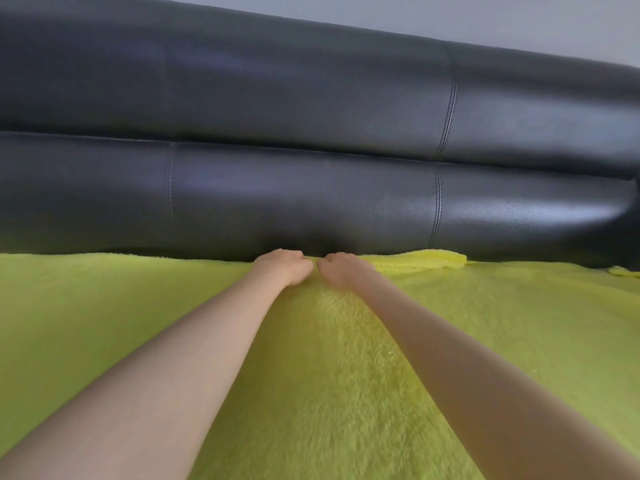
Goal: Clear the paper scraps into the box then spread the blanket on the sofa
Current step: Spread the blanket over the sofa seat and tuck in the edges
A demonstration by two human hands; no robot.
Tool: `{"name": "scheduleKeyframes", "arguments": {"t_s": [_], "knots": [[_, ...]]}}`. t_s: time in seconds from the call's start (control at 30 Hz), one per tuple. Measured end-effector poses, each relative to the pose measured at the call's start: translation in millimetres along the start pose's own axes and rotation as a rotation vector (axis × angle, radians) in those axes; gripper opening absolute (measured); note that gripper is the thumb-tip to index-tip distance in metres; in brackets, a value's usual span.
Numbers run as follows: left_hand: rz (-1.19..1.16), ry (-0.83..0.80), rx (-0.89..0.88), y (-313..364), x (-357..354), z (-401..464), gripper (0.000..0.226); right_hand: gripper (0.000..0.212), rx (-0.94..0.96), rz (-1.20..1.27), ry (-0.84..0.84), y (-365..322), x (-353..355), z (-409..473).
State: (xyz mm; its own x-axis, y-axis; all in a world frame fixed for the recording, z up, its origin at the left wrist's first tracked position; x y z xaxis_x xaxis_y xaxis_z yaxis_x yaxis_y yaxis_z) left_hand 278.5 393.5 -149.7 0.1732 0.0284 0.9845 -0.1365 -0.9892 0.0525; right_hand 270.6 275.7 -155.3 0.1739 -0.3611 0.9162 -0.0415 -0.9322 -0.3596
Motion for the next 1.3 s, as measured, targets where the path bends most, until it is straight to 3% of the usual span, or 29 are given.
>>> {"name": "scheduleKeyframes", "arguments": {"t_s": [0.3,0.53,0.83,1.0,1.17,1.3], "knots": [[0.029,-0.051,-0.002,6,-12,17,0.053,0.057,-0.095,-0.055,-0.168,0,-12,23],[0.093,0.079,-0.052,2,-26,33,0.050,0.053,-0.117,-0.137,-0.061,0,-11,23],[0.018,0.076,-0.069,-3,-33,30,0.048,0.058,-0.189,-0.096,-0.046,-7,-13,20],[-0.022,0.284,-0.058,-3,-30,22,0.043,0.051,-0.043,-0.025,0.260,-3,-23,9],[-0.121,0.387,-0.043,-6,-24,14,0.036,0.040,-0.022,0.050,0.383,-1,-16,5],[-0.077,0.692,0.022,-10,2,-8,0.024,0.027,0.006,0.006,0.554,-1,-1,-6]]}}
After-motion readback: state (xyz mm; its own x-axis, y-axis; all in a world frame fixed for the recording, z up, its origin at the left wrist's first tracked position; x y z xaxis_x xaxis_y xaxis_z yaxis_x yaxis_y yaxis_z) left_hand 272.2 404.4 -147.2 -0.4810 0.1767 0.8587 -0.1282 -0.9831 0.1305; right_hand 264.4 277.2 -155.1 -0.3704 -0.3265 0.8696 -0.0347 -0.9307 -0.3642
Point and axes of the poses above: each hand's wrist, its own z-axis towards the middle knuckle, its own x-axis out of the back of the hand, y = z × x, the point moved 7 cm from there along z, towards the middle knuckle, and after that the axes turned 9 degrees about z, right-handed, at the moved point
